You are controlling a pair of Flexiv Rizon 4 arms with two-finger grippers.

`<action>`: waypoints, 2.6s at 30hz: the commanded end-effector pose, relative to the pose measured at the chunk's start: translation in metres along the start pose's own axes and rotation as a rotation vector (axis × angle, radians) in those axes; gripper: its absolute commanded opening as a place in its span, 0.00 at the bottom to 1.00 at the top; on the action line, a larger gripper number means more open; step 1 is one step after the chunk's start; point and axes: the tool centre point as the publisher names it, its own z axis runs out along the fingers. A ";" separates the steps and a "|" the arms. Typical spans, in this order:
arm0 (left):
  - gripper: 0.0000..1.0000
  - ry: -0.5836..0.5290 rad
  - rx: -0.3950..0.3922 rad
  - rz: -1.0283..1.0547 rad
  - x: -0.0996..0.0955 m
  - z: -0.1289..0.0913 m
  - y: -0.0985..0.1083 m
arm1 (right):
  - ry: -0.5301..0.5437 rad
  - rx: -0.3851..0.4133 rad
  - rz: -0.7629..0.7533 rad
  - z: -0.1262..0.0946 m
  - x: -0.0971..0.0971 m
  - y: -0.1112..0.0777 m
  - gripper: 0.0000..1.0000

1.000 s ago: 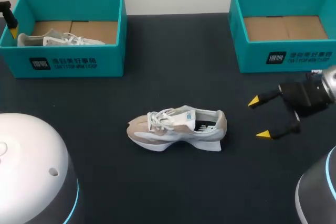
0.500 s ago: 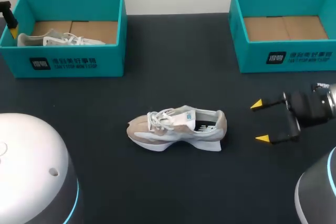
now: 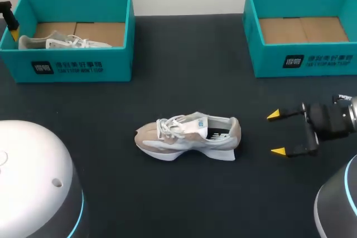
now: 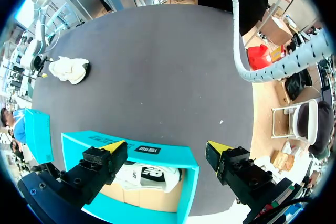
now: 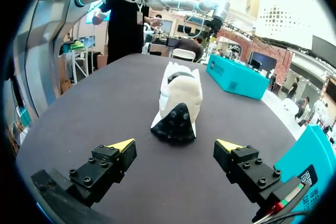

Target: Take the shoe out of the shoebox, open the shoe tongue, remove and reinsert the insole, then place the shoe into the shoebox

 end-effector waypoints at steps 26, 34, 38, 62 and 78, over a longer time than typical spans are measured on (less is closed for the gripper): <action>1.00 0.001 -0.003 0.000 0.000 0.000 -0.001 | -0.059 -0.009 0.172 0.039 -0.005 -0.011 1.00; 1.00 0.001 -0.003 0.000 0.000 0.000 -0.001 | -0.058 -0.029 0.195 0.074 -0.007 0.005 1.00; 1.00 0.001 -0.003 0.000 0.000 0.000 -0.001 | -0.054 -0.043 0.205 0.084 -0.009 0.011 1.00; 1.00 0.001 -0.003 0.000 0.000 0.000 -0.001 | -0.013 -0.094 0.228 0.126 -0.004 0.028 1.00; 1.00 0.001 -0.003 0.000 0.000 0.000 -0.001 | -0.005 -0.118 0.235 0.150 -0.006 0.022 0.33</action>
